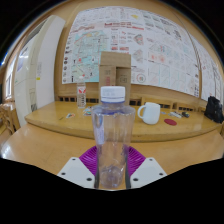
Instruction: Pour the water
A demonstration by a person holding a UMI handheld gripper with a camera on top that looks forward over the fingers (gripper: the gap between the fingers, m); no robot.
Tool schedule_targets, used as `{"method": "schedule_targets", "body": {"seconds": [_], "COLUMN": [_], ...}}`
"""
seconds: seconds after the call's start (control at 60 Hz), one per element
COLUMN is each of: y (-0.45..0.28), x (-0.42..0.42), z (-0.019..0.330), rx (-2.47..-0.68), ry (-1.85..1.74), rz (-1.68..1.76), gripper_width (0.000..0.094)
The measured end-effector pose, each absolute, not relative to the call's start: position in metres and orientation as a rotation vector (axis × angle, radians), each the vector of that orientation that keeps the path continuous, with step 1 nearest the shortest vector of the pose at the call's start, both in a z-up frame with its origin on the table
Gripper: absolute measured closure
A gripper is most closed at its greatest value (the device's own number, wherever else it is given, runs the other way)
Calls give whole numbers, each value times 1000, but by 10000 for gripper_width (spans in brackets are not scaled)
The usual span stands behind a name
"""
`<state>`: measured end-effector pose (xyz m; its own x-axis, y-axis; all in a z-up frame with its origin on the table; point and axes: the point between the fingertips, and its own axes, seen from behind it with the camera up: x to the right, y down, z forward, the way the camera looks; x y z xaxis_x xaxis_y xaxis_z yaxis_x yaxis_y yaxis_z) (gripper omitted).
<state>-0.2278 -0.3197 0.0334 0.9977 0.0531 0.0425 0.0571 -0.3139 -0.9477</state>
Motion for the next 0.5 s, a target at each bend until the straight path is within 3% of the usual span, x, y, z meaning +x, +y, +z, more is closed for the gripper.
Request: {"method": "schedule_targets", "body": {"seconds": [0.05, 0.233, 0.333, 0.5], "y": [-320, -316, -301, -243], "x": [-229, -251, -273, -292], "z": [34, 63, 115, 234], "rx": [-1893, -1873, -1815, -1658], "ry": [-94, -170, -159, 17], "rz": [-6, 88, 266, 682], "gripper_width": [638, 637, 637, 637]}}
